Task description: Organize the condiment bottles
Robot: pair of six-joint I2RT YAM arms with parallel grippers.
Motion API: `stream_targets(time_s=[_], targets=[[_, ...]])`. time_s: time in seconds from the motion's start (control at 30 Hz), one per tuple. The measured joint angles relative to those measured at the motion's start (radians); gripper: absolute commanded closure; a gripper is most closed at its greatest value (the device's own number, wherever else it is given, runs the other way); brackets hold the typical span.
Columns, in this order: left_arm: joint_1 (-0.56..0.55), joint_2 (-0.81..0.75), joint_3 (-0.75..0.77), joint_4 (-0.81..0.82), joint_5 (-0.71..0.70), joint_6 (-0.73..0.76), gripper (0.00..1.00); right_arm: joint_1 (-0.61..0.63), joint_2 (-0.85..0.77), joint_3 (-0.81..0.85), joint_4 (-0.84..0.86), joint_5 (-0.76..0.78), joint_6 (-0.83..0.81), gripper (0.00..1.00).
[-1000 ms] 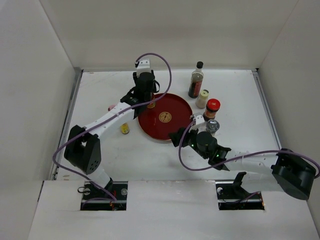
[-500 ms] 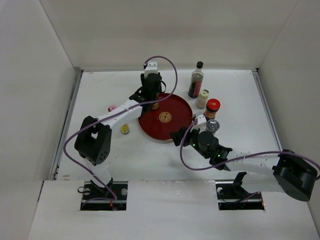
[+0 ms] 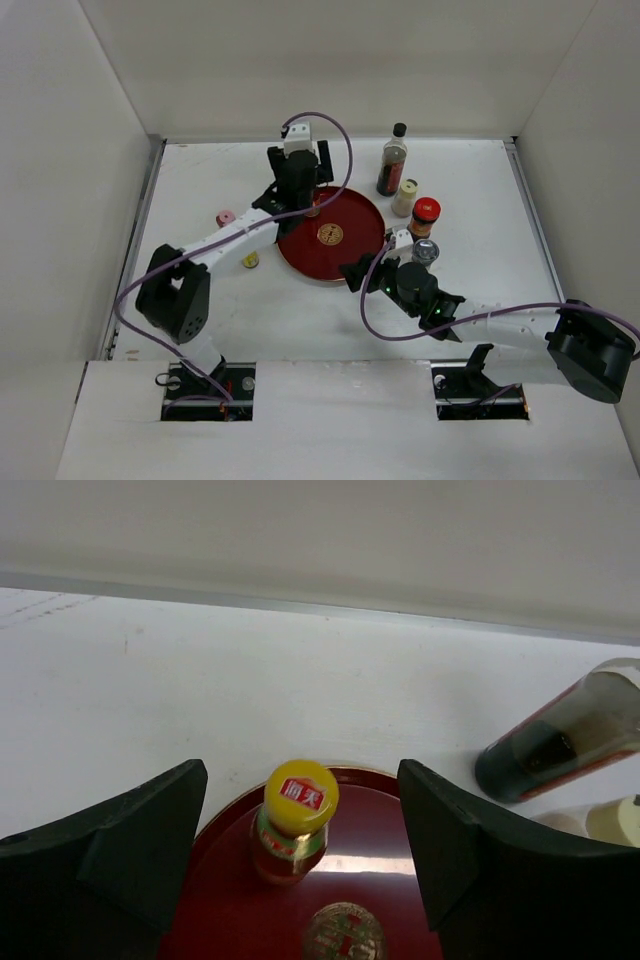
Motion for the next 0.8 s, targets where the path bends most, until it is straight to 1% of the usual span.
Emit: stream_targets(time_s=[0.13, 0.23, 0.37, 0.47, 0.53, 0.63, 0.8], targets=[[0.000, -0.203, -0.140, 0.002, -0.003, -0.007, 0.32, 0.000, 0.000, 0.000, 0.000, 0.000, 0.001, 0.31], [0.002, -0.417, -0.269, -0.027, -0.021, -0.024, 0.38, 0.000, 0.000, 0.000, 0.000, 0.000, 0.003, 0.31], [0.009, -0.678, -0.392, -0.143, -0.077, -0.061, 0.42, 0.000, 0.003, 0.000, 0.000, -0.001, 0.012, 0.31], [0.022, -0.817, -0.474, -0.260, -0.113, -0.106, 0.47, -0.001, 0.003, 0.000, 0.000, -0.003, 0.016, 0.31], [0.040, -0.868, -0.525, -0.336, -0.120, -0.137, 0.51, -0.006, 0.003, 0.000, 0.001, -0.006, 0.019, 0.31], [0.072, -0.875, -0.584, -0.405, -0.116, -0.172, 0.52, -0.011, 0.008, 0.000, 0.001, -0.006, 0.020, 0.31], [0.118, -0.794, -0.631, -0.443, -0.081, -0.195, 0.52, -0.012, 0.026, 0.000, 0.002, -0.007, 0.023, 0.31]])
